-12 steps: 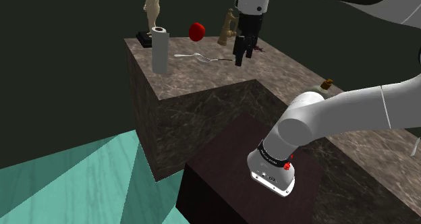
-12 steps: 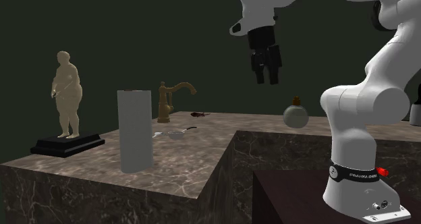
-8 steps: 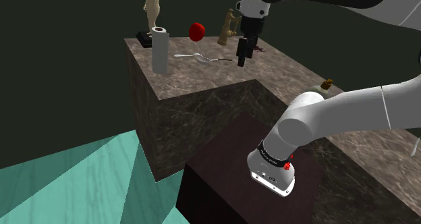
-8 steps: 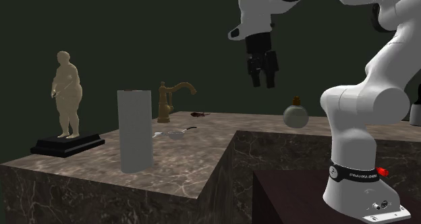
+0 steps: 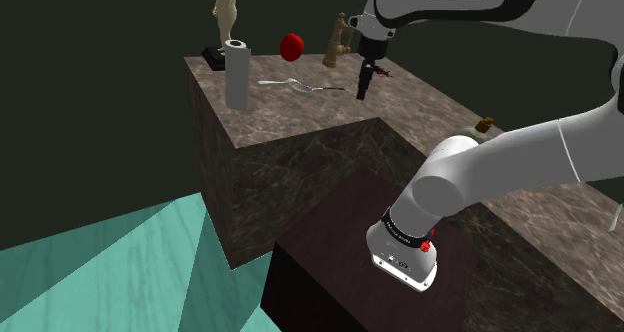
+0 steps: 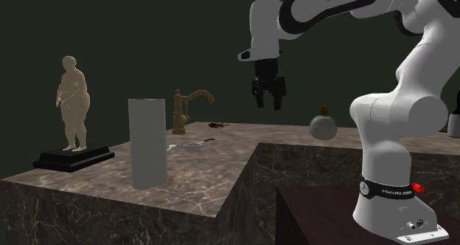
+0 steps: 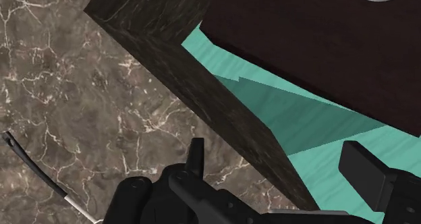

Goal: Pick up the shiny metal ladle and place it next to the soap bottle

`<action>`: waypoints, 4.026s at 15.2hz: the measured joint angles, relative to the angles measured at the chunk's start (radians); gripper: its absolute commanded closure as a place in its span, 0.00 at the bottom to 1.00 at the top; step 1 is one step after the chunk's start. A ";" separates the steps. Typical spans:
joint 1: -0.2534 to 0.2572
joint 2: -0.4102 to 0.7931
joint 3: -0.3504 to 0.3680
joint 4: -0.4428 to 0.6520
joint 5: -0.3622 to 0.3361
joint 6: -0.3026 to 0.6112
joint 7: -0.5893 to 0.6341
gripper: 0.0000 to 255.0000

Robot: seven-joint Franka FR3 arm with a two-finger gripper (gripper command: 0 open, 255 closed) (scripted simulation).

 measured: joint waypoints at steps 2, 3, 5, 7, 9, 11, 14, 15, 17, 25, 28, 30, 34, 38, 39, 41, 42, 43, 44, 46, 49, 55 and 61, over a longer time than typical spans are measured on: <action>0.005 0.039 -0.053 0.011 -0.026 0.055 -0.094 0.00; 0.013 0.066 -0.077 0.014 -0.034 0.089 -0.137 0.00; 0.025 0.114 -0.127 0.032 -0.045 0.145 -0.228 0.00; 0.040 0.180 -0.185 0.060 -0.050 0.211 -0.331 0.00; 0.064 0.258 -0.238 0.085 -0.037 0.285 -0.429 0.00; 0.088 0.325 -0.284 0.121 -0.011 0.337 -0.530 0.00; 0.127 0.454 -0.356 0.196 0.064 0.413 -0.703 0.00; 0.139 0.496 -0.373 0.220 0.097 0.433 -0.763 0.00; 0.155 0.579 -0.401 0.271 0.171 0.467 -0.886 0.00; 0.097 0.910 -0.374 0.522 0.497 0.505 -1.331 0.00; 0.080 0.950 -0.359 0.530 0.533 0.530 -1.369 0.00; 0.073 0.968 -0.352 0.526 0.550 0.548 -1.383 0.00; 0.066 0.991 -0.342 0.521 0.570 0.572 -1.395 0.00; 0.066 0.993 -0.342 0.521 0.571 0.574 -1.396 0.00; 0.066 0.993 -0.342 0.521 0.571 0.574 -1.396 1.00; 0.066 0.993 -0.342 0.521 0.571 0.574 -1.396 1.00; 0.066 0.993 -0.342 0.521 0.571 0.574 -1.396 1.00; 0.066 0.993 -0.342 0.521 0.571 0.574 -1.396 1.00; 0.066 0.993 -0.342 0.521 0.571 0.574 -1.396 1.00; 0.066 0.993 -0.342 0.521 0.571 0.574 -1.396 1.00; 0.065 0.993 -0.342 0.521 0.571 0.574 -1.396 1.00; 0.079 0.952 -0.359 0.540 0.534 0.523 -1.369 1.00; 0.091 0.913 -0.373 0.576 0.496 0.456 -1.341 1.00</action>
